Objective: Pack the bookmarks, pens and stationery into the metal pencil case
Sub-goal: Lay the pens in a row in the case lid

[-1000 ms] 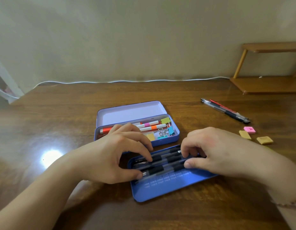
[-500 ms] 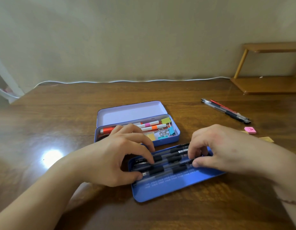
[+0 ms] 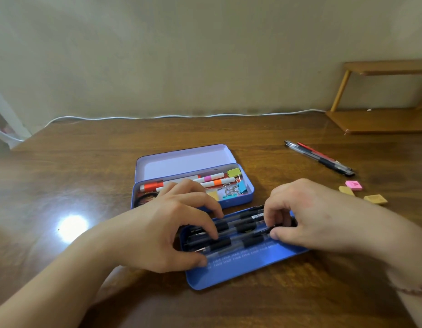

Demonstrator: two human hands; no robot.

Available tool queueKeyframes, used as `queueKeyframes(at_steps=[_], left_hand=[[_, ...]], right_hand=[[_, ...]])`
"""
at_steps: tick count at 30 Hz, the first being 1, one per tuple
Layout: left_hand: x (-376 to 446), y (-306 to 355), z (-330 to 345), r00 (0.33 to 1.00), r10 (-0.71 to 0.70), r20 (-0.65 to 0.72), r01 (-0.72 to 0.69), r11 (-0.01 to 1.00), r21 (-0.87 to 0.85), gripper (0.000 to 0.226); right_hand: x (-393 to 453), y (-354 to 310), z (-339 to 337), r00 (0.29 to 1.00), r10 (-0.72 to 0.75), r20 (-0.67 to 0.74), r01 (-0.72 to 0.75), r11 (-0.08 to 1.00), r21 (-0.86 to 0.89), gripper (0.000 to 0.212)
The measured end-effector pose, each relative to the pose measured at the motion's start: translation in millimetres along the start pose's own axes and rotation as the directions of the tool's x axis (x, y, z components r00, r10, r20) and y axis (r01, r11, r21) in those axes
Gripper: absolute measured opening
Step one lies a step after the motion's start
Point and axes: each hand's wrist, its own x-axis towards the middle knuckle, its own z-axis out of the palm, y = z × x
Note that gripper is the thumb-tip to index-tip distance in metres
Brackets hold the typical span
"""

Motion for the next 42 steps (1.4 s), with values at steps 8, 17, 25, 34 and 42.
queueKeyframes(at_steps=[8,17,25,34,42], left_hand=[[-2,-2,-1,0.999,-0.019,-0.05,0.022,0.998,0.06,0.035],[3,5,8,0.994,-0.001,-0.105,0.021,0.983,0.183,0.051],[4,4,12,0.994,0.007,-0.106,0.014,0.981,0.193,0.045],[4,4,11,0.995,0.005,-0.098,0.016,0.978,0.208,0.041],[4,6,11,0.993,0.004,-0.117,0.021,0.976,0.215,0.042]], right_hand=[[1,-3,2,1.0,-0.019,-0.021,0.018,1.0,-0.023,0.008],[-4,4,-9,0.999,0.028,-0.047,-0.031,0.997,-0.068,0.023],[-6,13,-15,0.985,0.174,0.025,-0.172,0.984,-0.044,0.031],[-4,14,-11,0.987,0.144,0.073,-0.143,0.99,-0.016,0.041],[-5,24,-16,0.98,0.192,0.046,-0.192,0.981,0.013,0.032]])
